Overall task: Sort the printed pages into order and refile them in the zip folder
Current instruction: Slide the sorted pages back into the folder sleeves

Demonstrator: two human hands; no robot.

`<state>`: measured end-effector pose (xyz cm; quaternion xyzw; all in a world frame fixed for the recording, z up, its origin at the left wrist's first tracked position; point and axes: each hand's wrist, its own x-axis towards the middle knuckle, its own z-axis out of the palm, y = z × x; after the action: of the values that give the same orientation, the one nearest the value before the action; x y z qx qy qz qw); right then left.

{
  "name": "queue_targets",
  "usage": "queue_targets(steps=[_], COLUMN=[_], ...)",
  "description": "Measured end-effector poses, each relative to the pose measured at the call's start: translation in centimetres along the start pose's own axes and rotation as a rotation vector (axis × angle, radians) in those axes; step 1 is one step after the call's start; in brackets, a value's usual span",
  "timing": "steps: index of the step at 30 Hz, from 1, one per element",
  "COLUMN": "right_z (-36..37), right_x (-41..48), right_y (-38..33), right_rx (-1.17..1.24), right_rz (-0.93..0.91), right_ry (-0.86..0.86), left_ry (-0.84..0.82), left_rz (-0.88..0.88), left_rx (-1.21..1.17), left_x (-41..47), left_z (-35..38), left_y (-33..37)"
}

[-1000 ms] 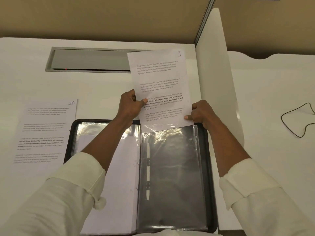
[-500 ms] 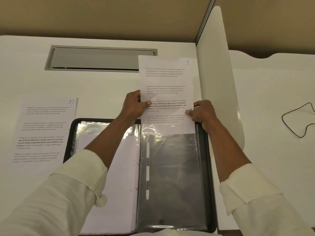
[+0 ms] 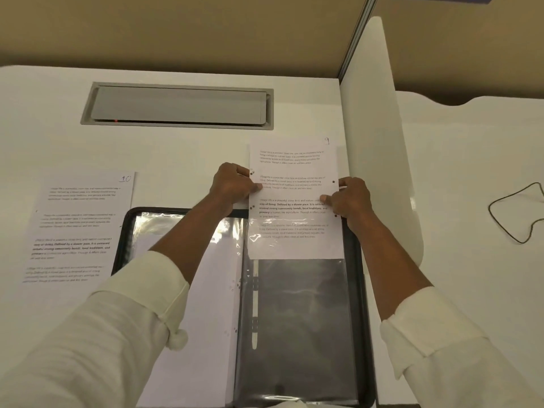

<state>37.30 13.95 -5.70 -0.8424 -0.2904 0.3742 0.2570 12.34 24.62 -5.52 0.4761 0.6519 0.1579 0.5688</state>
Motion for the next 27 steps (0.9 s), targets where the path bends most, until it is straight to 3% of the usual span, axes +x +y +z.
queue_targets(steps=[6,15,23,27], right_z=[-0.1,-0.3,-0.1,-0.1], right_x=[0.5,0.7,0.7,0.9], right_y=[-1.0,-0.8,-1.2,-1.4], right_rx=[0.024,-0.166,-0.04,-0.048], right_rz=[-0.034,-0.048,-0.039,-0.064], right_ry=[0.123,0.012,0.084,0.074], left_ry=[-0.183,-0.007,-0.21,-0.209], left_rz=[-0.018,0.028,-0.018,0.007], left_rx=[0.142,0.066,0.236,0.289], left_x=[-0.6,1.2,0.1,0.1], left_z=[-0.6,-0.5,-1.1,-1.2], left_y=[0.2,0.3,0.1,0.4])
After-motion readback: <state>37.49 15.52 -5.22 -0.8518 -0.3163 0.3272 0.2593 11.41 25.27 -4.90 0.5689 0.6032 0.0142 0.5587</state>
